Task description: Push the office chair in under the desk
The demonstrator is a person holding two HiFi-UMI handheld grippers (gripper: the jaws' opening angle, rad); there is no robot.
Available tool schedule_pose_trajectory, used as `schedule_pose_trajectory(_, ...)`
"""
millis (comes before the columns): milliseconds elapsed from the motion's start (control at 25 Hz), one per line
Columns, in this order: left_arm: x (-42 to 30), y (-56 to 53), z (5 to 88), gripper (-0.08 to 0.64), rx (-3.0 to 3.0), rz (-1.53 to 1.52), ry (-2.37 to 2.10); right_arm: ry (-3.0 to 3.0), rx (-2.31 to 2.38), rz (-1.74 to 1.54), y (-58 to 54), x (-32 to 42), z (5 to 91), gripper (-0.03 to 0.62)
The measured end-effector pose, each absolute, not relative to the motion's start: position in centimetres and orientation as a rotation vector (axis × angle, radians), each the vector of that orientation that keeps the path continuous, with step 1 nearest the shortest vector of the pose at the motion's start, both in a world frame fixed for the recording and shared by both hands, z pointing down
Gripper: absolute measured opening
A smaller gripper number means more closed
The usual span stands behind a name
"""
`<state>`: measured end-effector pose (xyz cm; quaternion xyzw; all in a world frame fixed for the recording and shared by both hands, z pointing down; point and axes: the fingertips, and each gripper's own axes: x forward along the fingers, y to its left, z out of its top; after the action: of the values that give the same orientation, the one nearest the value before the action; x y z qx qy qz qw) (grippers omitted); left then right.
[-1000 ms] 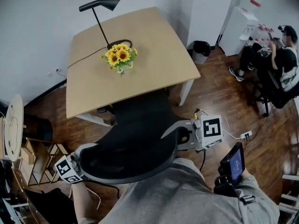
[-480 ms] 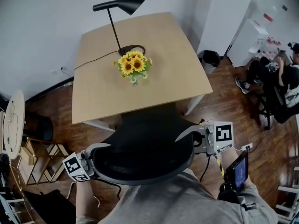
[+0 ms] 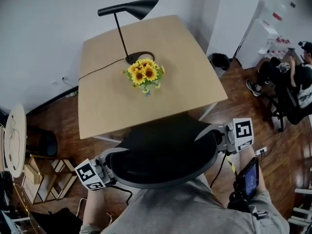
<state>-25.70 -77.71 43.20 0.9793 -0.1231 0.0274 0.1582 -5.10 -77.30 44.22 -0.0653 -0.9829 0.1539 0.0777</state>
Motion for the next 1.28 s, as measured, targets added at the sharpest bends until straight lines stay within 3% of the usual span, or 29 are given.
schedule_pose_trajectory(1280,-26.2,-82.1,43.1,0.141,2.804,0.062,-0.374,-2.945,-0.282,0.400,-81.3,-5.8,44.2,0.103)
